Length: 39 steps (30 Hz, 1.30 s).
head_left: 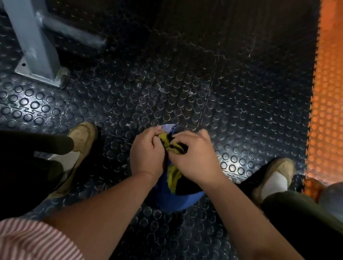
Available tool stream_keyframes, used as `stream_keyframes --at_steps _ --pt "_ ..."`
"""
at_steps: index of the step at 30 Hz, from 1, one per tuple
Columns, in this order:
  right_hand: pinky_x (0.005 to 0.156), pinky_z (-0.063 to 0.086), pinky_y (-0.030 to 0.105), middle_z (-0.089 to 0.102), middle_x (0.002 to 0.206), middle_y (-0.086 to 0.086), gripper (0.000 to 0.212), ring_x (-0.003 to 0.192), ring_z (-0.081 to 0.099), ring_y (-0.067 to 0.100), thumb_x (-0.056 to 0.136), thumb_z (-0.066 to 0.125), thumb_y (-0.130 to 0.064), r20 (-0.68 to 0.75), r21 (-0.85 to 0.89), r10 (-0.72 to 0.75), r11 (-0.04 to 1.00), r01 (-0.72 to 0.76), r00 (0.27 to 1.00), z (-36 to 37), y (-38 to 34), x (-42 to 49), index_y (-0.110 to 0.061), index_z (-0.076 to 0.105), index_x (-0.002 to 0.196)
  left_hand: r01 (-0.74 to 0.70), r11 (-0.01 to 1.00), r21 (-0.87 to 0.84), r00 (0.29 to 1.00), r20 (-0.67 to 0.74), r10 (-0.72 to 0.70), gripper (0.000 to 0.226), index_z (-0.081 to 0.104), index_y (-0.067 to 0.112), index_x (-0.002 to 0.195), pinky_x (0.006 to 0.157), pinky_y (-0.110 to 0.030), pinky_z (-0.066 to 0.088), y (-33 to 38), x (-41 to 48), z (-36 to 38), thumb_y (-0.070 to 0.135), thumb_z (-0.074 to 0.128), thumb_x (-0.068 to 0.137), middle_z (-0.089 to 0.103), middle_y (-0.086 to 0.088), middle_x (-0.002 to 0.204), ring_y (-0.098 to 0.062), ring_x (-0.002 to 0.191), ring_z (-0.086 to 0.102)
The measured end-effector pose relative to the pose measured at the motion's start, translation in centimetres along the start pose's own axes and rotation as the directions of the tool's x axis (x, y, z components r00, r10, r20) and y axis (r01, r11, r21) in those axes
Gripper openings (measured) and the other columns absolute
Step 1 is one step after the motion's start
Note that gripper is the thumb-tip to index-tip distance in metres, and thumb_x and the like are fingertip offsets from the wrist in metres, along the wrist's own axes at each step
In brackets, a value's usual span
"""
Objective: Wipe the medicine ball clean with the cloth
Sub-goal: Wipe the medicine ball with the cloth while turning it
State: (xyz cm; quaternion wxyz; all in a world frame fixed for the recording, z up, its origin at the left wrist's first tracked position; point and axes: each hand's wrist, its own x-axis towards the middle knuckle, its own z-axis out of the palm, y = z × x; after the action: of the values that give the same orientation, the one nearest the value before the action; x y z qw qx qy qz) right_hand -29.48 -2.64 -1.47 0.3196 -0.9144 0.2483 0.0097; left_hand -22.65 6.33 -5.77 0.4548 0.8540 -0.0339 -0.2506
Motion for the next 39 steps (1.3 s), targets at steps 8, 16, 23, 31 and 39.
stream_keyframes --at_steps 8,16,23,31,39 --pt "0.064 0.037 0.027 0.050 0.060 0.002 0.029 0.074 0.051 0.024 0.082 0.061 -0.019 0.112 0.234 0.519 0.815 -0.530 0.847 0.1 3.8 6.9 -0.015 0.051 0.055 -0.067 0.997 -0.048 0.995 0.070 0.070 0.029 0.066 0.013 0.102 0.097 -0.021 0.036 -1.2 0.0 0.1 0.009 0.038 0.099 0.060 0.002 0.127 -0.010 0.111 0.050" --pt "0.102 0.030 0.035 0.054 0.118 0.013 0.032 0.113 0.048 0.027 0.097 0.038 -0.026 0.306 0.063 0.535 0.814 -0.577 0.788 1.2 4.8 9.8 -0.007 0.059 0.113 0.012 1.000 -0.002 1.000 0.026 -0.012 0.029 0.064 0.021 0.092 0.087 -0.018 0.037 -0.3 1.3 0.2 0.012 0.037 0.100 0.060 0.015 0.118 -0.003 0.102 0.051" --pt "0.076 0.039 0.039 0.058 0.101 0.004 0.026 0.090 0.048 0.028 0.089 0.042 -0.034 -0.278 -0.274 0.096 0.946 -0.175 0.956 3.6 -2.4 0.0 -0.014 0.058 0.097 -0.040 0.999 0.025 0.999 -0.006 0.040 0.025 0.058 0.020 0.085 0.075 -0.032 0.041 -1.5 1.0 -0.2 0.004 0.041 0.093 0.065 -0.005 0.102 -0.025 0.097 0.058" --pt "0.091 0.029 0.011 0.064 0.107 -0.010 0.026 0.100 0.043 0.009 0.080 0.055 -0.028 -0.277 0.245 0.094 0.969 -0.024 0.956 2.1 4.1 -1.7 -0.016 0.072 0.095 -0.106 0.994 -0.008 0.993 0.045 0.106 0.030 0.067 0.015 0.096 0.095 -0.022 0.040 -1.2 0.2 0.2 0.003 0.040 0.096 0.062 0.006 0.119 -0.011 0.110 0.053" --pt "0.058 0.042 0.023 0.061 0.087 0.005 0.008 0.075 0.055 0.018 0.090 0.061 -0.017 0.318 0.507 0.720 0.421 -0.752 0.617 -0.1 7.3 5.1 -0.012 0.064 0.095 -0.187 0.982 -0.004 0.980 0.065 0.187 0.026 0.065 0.012 0.097 0.099 -0.019 0.036 -2.2 -0.5 -0.2 0.000 0.042 0.095 0.060 0.003 0.126 -0.011 0.117 0.052"
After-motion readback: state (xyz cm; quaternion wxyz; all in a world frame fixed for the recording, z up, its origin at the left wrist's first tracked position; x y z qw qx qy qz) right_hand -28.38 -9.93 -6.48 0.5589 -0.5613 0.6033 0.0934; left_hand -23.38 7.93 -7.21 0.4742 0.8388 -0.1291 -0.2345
